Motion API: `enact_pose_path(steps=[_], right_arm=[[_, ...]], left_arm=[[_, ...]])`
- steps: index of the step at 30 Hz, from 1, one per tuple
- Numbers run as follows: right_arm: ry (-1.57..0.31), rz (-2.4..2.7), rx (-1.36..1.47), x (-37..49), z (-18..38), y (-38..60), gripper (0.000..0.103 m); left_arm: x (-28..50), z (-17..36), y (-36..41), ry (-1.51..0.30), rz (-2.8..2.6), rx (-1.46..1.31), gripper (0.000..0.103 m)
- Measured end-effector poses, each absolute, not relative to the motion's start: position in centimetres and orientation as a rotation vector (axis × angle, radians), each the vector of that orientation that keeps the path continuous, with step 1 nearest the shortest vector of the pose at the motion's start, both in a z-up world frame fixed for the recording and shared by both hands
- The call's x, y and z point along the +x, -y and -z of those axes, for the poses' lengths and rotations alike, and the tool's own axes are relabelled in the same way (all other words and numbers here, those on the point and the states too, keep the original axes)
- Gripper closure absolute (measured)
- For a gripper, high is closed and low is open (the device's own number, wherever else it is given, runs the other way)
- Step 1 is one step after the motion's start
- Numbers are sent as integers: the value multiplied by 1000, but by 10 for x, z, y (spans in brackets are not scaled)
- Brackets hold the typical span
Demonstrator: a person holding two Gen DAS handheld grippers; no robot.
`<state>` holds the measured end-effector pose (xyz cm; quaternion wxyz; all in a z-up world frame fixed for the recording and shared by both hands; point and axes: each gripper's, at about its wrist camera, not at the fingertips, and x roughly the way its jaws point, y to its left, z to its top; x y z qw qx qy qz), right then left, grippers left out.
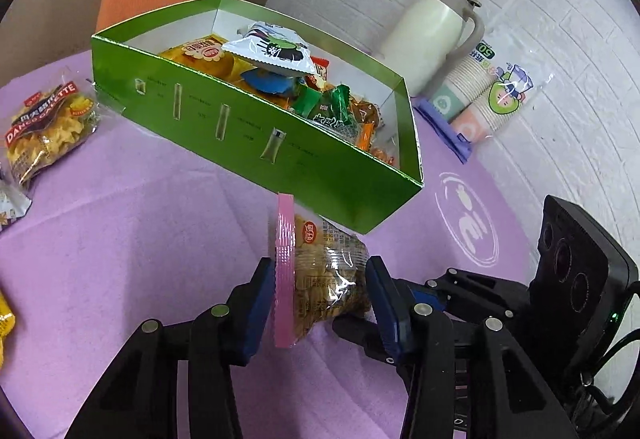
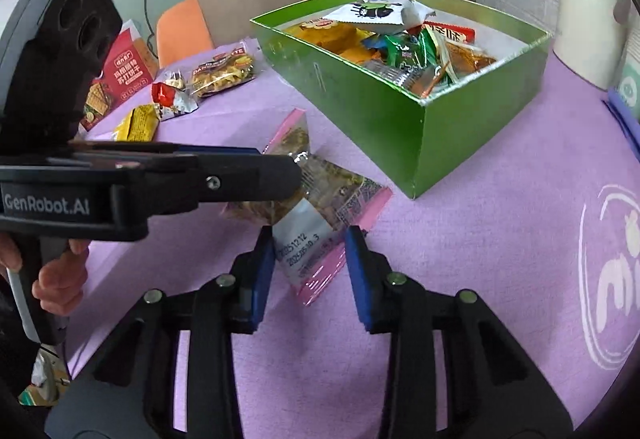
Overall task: Organize snacks
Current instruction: 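Carry the pasta bag and red-label bag over the green box with both tools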
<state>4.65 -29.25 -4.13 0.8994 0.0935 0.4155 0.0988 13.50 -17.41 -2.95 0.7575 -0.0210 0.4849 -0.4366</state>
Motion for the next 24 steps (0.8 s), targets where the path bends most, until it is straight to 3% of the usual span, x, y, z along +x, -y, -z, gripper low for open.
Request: enact_pose_path(steps=[1, 2, 10, 15, 24], right_arm=[[-856, -220, 201, 43, 40, 292, 79], [-853, -209, 187, 40, 37, 290, 81], [-703, -201, 176, 9, -15, 298, 82], [-575, -161, 176, 24, -53, 322, 82], [-575, -104, 259, 84, -40, 368, 86]], left_arm=[[135, 30, 174, -1067, 962, -71, 60], [132, 28, 175, -1067, 971, -80, 63], [96, -37, 180, -862, 1012, 1, 64], [112, -82, 201, -744, 1025, 13, 64], [184, -64, 255, -809, 999, -28, 64]])
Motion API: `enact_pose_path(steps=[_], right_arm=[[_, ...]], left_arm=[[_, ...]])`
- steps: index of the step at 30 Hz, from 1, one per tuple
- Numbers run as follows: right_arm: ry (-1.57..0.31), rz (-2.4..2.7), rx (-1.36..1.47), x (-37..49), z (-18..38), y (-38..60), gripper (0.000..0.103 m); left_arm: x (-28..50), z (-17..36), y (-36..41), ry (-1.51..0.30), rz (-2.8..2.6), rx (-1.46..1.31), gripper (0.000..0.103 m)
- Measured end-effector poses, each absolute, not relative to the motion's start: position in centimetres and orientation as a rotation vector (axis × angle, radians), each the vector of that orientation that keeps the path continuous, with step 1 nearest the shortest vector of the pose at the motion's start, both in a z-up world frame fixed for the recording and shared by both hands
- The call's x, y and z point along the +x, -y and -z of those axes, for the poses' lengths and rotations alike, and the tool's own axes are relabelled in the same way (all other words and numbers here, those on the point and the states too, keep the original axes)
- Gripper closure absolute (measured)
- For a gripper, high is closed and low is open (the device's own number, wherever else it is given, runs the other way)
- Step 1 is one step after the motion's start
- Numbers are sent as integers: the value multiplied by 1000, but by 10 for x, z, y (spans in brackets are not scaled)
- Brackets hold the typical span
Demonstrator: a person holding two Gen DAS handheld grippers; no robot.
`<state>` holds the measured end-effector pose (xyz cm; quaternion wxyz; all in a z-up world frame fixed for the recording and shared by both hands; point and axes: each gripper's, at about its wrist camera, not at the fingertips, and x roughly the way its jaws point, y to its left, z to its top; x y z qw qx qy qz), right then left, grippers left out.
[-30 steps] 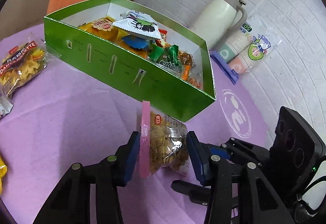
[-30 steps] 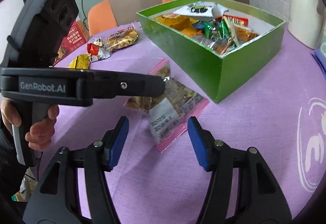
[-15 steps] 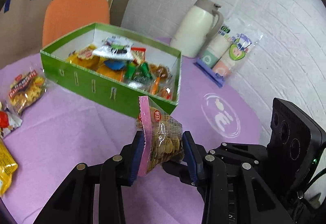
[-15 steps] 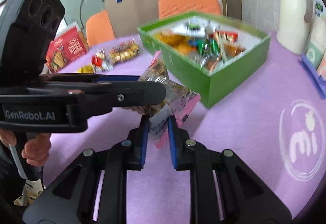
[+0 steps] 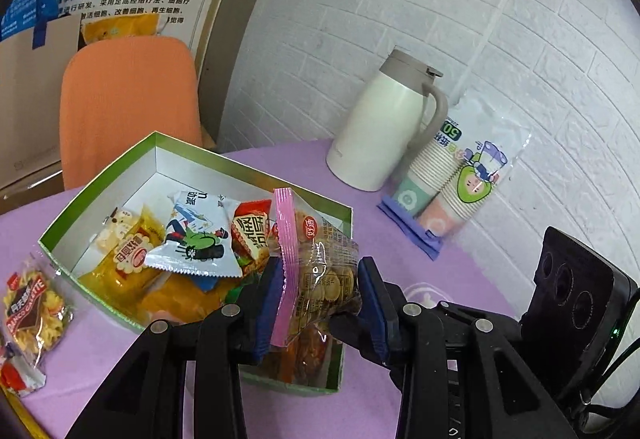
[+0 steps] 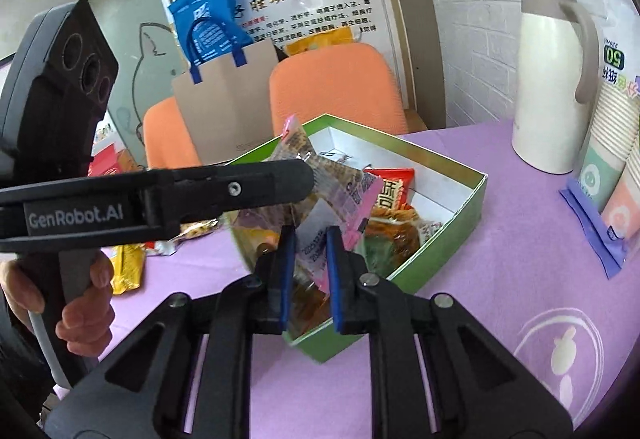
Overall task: Organize snacks
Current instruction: 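Carry the pasta bag and red-label bag over the green box with both tools, then open both tools to drop the bags into the green box, then move both tools back to the remaining snacks on the table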
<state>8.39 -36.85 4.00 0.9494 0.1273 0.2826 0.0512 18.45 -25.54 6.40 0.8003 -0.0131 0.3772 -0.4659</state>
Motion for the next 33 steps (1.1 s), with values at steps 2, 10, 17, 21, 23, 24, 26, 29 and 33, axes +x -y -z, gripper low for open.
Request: enact_pose_path(steps=[2, 10, 17, 21, 23, 24, 26, 29, 33], right_arm=[[-549, -92, 261, 93, -38, 375, 87], [-572, -10, 223, 110, -12, 382, 36], [-521, -5, 215, 86, -29, 366, 20], [-485, -11, 180, 68, -45, 346, 17], [-478, -15, 173, 56, -49, 336, 10], [-476, -16, 167, 50, -51, 329, 8], [-472, -23, 154, 39, -52, 314, 6], [-479, -58, 172, 27, -47, 295, 6], [-528, -116, 204, 19, -31, 265, 6]], left_arm=[[193, -58, 265, -803, 984, 4, 64], [201, -41, 250, -749, 837, 34, 9], [177, -48, 222, -726, 764, 41, 5], [146, -61, 197, -683, 702, 69, 5], [130, -66, 178, -678, 669, 63, 5], [121, -67, 167, -682, 645, 51, 5], [106, -67, 142, -697, 594, 16, 4], [86, -59, 104, -702, 545, -43, 4], [68, -42, 52, -717, 431, -93, 4]])
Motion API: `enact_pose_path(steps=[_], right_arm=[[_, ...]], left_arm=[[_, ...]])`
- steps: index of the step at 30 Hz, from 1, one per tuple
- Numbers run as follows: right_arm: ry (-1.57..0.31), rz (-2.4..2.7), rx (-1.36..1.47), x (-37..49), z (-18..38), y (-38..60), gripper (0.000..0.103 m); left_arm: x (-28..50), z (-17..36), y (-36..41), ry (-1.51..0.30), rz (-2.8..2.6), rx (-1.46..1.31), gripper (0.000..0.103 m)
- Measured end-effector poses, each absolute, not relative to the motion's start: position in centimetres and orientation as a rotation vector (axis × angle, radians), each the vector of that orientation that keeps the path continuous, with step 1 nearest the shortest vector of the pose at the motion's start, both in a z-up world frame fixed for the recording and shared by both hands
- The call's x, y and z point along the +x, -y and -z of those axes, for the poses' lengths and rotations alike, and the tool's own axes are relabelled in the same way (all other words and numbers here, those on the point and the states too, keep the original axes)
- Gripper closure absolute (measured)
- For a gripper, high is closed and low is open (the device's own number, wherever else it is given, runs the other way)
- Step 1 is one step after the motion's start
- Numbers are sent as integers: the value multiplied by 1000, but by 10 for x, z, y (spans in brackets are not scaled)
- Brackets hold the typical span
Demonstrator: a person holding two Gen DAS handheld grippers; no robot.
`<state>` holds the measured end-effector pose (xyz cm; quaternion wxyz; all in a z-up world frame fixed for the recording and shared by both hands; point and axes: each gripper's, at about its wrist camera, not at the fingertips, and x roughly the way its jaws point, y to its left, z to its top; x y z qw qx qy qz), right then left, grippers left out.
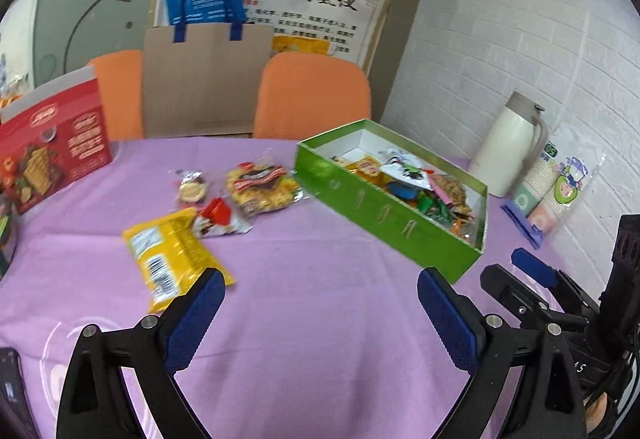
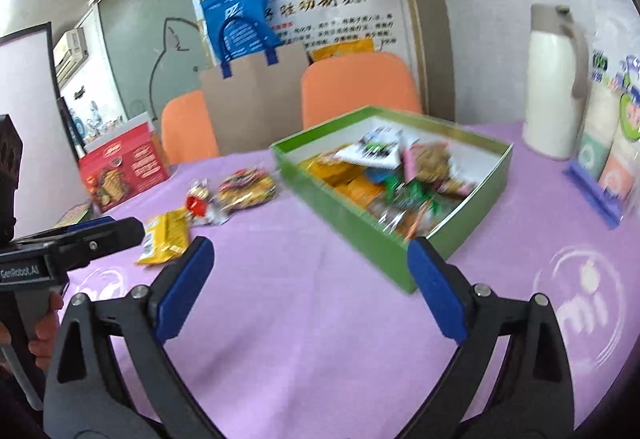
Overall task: Organize snacks
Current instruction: 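Move both tools back to the remaining snacks on the table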
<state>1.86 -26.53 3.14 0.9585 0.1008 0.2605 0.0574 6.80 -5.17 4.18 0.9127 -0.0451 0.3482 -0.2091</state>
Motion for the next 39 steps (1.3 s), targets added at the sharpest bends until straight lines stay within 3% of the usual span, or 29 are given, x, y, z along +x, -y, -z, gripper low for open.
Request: enact_pose_path(steps=[14, 25, 31, 39], right_arm=[[-648, -195, 215, 52, -6, 173, 6], [-566, -159, 247, 104, -45, 160, 6], [-528, -122, 309, 151, -56, 181, 6], [-658, -154, 258, 200, -20, 172, 32]], left_arm=[[60, -4, -79, -746, 211, -237, 4], [97, -20, -102, -718, 234, -236, 4], [138, -37, -73, -689, 283, -168, 4], [217, -48, -36, -714, 312, -212, 6]])
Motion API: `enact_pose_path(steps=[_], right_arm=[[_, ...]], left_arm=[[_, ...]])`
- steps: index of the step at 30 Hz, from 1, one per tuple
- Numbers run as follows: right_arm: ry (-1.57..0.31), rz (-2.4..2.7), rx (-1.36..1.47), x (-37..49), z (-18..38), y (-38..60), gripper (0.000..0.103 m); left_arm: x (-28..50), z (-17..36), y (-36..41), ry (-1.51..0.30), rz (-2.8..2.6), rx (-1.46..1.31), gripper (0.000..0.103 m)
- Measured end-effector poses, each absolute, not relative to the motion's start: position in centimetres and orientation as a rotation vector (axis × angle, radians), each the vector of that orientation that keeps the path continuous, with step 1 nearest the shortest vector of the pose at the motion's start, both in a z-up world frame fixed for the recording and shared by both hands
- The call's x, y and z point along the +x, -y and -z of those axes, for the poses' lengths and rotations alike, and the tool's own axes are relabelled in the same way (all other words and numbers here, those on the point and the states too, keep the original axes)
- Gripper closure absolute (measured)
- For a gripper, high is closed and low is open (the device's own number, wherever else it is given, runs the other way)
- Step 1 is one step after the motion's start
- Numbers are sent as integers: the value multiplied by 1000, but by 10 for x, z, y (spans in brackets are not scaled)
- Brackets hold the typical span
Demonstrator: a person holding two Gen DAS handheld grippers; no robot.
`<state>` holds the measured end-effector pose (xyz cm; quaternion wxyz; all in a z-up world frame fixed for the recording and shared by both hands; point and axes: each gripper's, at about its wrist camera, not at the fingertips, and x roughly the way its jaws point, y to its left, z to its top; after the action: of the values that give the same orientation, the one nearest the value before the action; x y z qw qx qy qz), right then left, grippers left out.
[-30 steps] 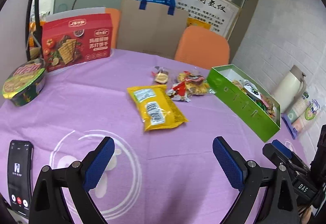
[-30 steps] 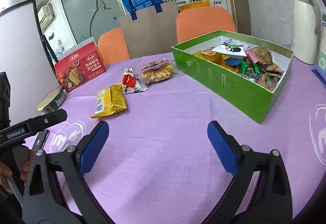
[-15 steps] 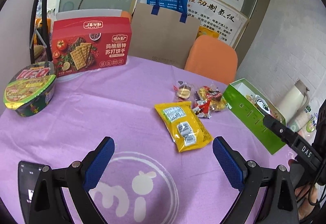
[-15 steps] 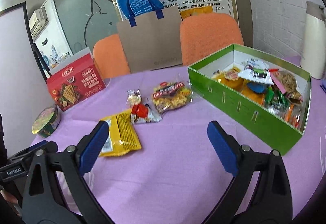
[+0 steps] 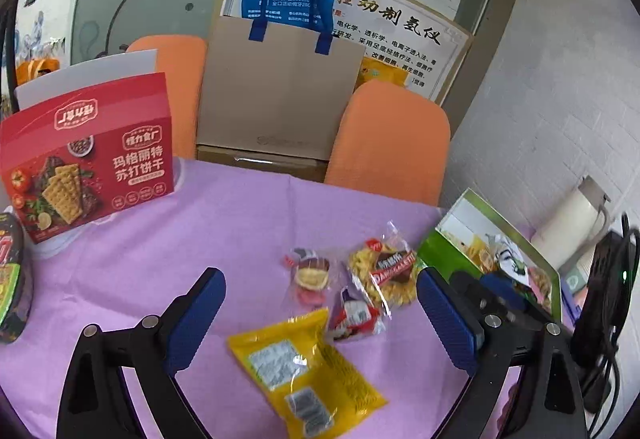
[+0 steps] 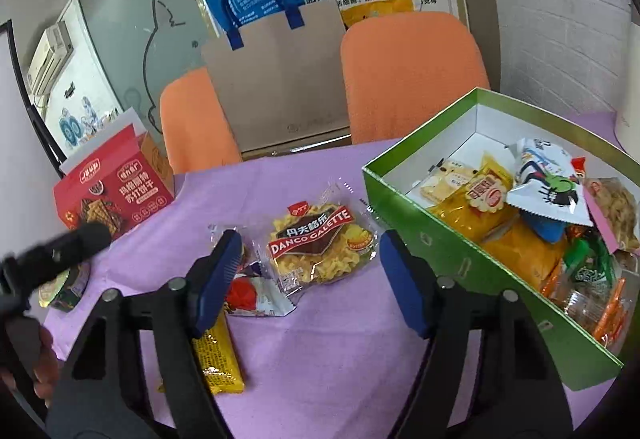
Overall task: Organize snacks
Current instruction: 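Move both tools back to the remaining snacks on the table, then grasp the red-wrapped candy with the right tool while the left grasps the clear round-cake bag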
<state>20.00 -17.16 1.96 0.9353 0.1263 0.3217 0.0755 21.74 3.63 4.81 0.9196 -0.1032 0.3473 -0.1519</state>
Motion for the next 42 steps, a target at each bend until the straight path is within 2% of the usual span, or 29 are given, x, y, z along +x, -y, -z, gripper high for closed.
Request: enact_pose_path(steps=[5, 7, 10, 14, 16, 20, 22, 29, 30, 31, 32, 34, 42], right_arm=[[-729, -320, 224, 208, 0, 154, 32], [-722, -375, 221, 207, 2, 146, 32], [-733, -430, 212, 208, 4, 131, 33], [-773, -412, 160, 219, 10, 118, 42], [-803, -415, 164, 227, 17, 115, 46], [-843, -406, 139, 230, 27, 110, 47], [-844, -419, 148, 231, 27, 108, 47], [-877, -441, 178, 240, 35, 103, 47], [-883, -437, 170, 241, 36, 102, 49], [-888, -429, 158, 242, 37, 102, 56], [-881, -426, 156, 243, 37, 102, 58], [-883, -429, 174, 244, 36, 105, 60], [-860, -424, 207, 231, 32, 118, 62]], left_arm=[[273, -26, -24, -810, 356, -234, 11], [286, -9, -20, -876, 369, -249, 20], [299, 7, -18, -933, 394, -273, 24], [303, 15, -19, -930, 382, -266, 26], [306, 23, -21, -953, 381, -279, 36], [308, 34, -12, -996, 385, -247, 42], [307, 37, -4, -1011, 404, -217, 50], [310, 47, -7, -1034, 401, -263, 51], [310, 48, -7, -1032, 400, -267, 51], [310, 48, -7, -1029, 400, -265, 51], [309, 47, -6, -1025, 402, -253, 51], [307, 47, -3, -1019, 402, -227, 57], [310, 47, -6, -1022, 403, -236, 66]])
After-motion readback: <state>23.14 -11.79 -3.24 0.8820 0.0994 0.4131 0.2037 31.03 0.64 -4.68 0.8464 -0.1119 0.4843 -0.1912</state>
